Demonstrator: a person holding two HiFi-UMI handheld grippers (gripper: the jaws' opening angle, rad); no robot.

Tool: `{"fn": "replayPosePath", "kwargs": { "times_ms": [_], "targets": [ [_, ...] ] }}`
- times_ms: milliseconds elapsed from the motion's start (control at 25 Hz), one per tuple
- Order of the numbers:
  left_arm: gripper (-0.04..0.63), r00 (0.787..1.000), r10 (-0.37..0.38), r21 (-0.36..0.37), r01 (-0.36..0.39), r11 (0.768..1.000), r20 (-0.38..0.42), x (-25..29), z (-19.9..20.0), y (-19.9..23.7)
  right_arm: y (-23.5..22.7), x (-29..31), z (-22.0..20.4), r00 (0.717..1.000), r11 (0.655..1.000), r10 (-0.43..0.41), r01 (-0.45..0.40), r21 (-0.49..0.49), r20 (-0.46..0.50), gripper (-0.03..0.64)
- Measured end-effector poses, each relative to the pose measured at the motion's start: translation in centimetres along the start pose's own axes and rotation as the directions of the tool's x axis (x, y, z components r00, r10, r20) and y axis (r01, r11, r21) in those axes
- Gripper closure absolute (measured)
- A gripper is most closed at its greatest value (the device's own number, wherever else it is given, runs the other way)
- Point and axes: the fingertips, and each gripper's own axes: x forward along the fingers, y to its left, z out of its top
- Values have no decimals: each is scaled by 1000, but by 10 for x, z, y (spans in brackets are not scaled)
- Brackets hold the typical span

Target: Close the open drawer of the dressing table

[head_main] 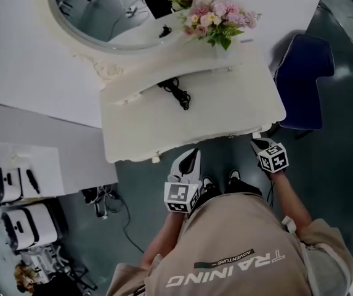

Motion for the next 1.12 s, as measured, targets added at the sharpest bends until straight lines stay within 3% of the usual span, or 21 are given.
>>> {"fn": "replayPosePath", "kwargs": {
  "times_ms": [280, 480, 680, 920, 1120],
  "targets": [
    [577, 999, -7, -46, 9, 999, 43, -13, 12, 10, 35, -38, 75, 986, 994, 16, 3, -112, 166, 614],
    [577, 999, 45, -61, -44, 997, 30, -21, 19, 27, 71, -62, 131, 960, 966, 22, 51, -254, 278, 614],
    [577, 993, 62, -84, -54, 995, 104, -33, 56, 37, 93, -98, 180, 914, 966, 40, 68, -250, 403, 614],
    [577, 984, 56, -26, -53, 998, 170, -49, 104, 34, 124, -150, 224, 839, 964, 115, 36, -265, 532, 614],
    [578, 972, 48, -1, -49, 999, 230, -62, 133, 29, 139, -167, 238, 821, 951, 146, 37, -306, 552, 614]
  ]
}}
